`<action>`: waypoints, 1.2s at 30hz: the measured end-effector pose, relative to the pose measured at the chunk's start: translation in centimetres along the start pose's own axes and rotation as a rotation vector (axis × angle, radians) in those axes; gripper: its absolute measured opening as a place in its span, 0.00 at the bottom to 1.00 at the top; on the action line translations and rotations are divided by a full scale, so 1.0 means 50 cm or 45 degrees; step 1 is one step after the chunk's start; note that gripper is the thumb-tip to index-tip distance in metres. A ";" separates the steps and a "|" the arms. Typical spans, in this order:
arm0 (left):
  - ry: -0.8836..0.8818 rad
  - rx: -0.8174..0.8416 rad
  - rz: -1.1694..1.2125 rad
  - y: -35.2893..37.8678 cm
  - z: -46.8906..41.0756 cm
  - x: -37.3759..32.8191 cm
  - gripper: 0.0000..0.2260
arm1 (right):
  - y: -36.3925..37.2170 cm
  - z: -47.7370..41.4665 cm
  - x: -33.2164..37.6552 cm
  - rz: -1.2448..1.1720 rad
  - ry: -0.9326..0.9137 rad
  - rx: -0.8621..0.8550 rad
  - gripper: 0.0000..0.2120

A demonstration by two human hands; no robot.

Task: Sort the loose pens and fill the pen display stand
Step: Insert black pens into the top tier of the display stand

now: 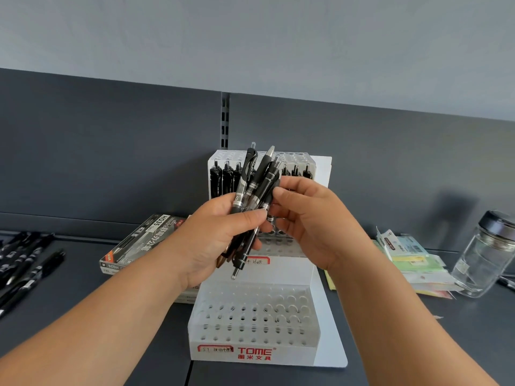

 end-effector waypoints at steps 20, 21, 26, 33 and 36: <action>-0.015 -0.348 0.124 -0.031 -0.024 0.007 0.06 | -0.109 0.023 0.005 0.312 0.038 -0.033 0.13; -0.006 -0.355 0.111 -0.032 -0.025 0.005 0.05 | -0.107 0.024 0.010 0.504 0.014 -0.009 0.13; 0.058 -0.246 -0.045 -0.008 -0.021 0.001 0.07 | -0.054 0.030 0.034 1.092 -0.101 0.177 0.04; 0.086 -0.230 -0.070 -0.003 -0.021 0.001 0.05 | -0.047 0.032 0.069 1.111 -0.209 0.082 0.05; 0.053 -0.249 -0.033 -0.008 -0.022 0.006 0.04 | -0.077 0.021 0.088 0.763 -0.376 -0.191 0.06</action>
Point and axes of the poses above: each hand's wrist, its own z-axis away from the middle knuckle, its own y-axis out of the palm, x = y × z, the point moved 3 cm from there along -z, towards the middle knuckle, and after that the axes turned 1 degree about -z, right-handed, at the moved point
